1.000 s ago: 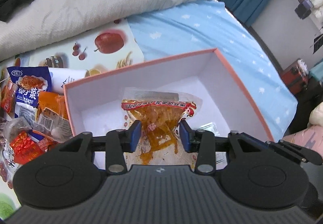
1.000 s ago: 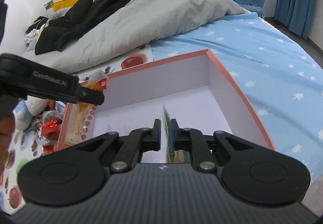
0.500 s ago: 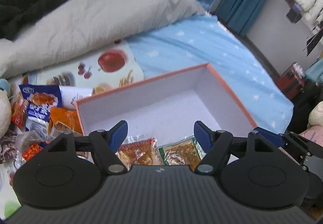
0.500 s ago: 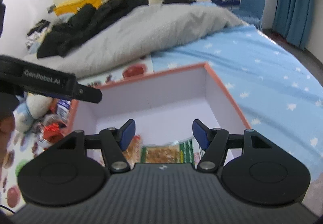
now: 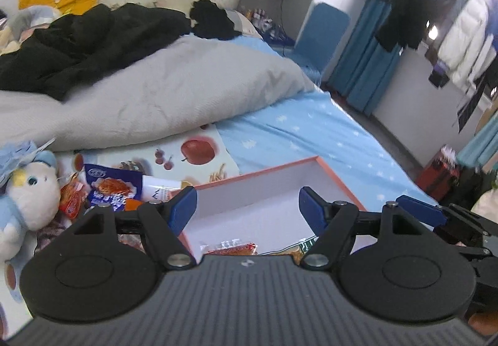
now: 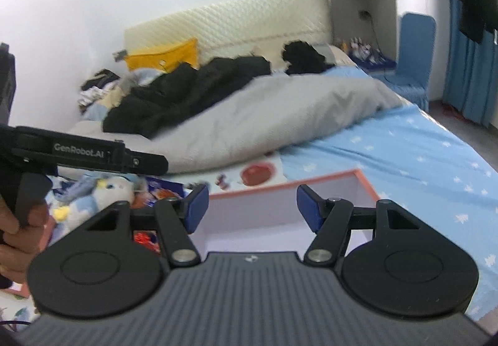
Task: Organize snacks
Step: 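Move both open tools back to the snack pile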
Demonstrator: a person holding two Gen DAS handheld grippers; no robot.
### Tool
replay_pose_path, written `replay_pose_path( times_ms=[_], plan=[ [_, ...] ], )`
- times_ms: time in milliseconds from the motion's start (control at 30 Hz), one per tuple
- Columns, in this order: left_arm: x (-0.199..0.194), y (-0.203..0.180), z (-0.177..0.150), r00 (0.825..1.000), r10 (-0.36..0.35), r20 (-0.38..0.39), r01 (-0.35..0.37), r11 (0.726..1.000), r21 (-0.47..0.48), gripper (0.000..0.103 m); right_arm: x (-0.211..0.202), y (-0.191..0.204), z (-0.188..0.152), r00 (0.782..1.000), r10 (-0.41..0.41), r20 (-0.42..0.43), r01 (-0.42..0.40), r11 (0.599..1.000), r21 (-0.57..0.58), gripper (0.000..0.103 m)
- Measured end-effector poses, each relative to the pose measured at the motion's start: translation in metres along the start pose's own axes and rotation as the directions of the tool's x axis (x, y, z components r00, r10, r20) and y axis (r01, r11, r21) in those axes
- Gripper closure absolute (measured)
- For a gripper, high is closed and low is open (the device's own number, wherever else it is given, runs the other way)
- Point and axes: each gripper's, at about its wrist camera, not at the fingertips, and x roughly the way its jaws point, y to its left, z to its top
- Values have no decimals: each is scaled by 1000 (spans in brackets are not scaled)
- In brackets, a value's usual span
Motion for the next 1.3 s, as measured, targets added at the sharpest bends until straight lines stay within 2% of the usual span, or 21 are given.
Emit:
replay_pose_path(
  times_ms=[233, 433, 533, 733, 833, 1067, 1167, 1300],
  plan=[
    [-41, 19, -11, 995, 59, 84, -61, 998, 19, 27, 2, 33, 14, 998, 56, 28, -55, 998, -43, 38],
    [-74, 44, -27, 985, 107, 137, -109, 994, 6, 27, 3, 59, 4, 995, 95, 37, -93, 995, -40, 38],
    [-84, 62, -41, 981, 125, 149, -123, 992, -22, 27, 1, 73, -9, 995, 80, 62, -78, 996, -40, 38],
    [-94, 88, -74, 974, 173, 145, -169, 985, -42, 27, 4, 98, -36, 991, 132, 31, -131, 991, -38, 38],
    [-95, 98, -91, 974, 184, 134, -179, 983, -52, 27, 2, 114, -52, 993, 114, 19, -112, 991, -71, 38],
    [-99, 108, -126, 979, 178, 104, -174, 984, -47, 27, -1, 132, -82, 993, 115, 10, -114, 992, -49, 38],
    [-102, 111, -145, 976, 196, 96, -193, 980, -37, 26, 1, 139, -96, 991, 131, -19, -132, 989, -68, 38],
    [-107, 127, -166, 976, 208, 71, -200, 975, -97, 26, 8, 148, -114, 980, 166, -107, -175, 981, -81, 38]
  ],
)
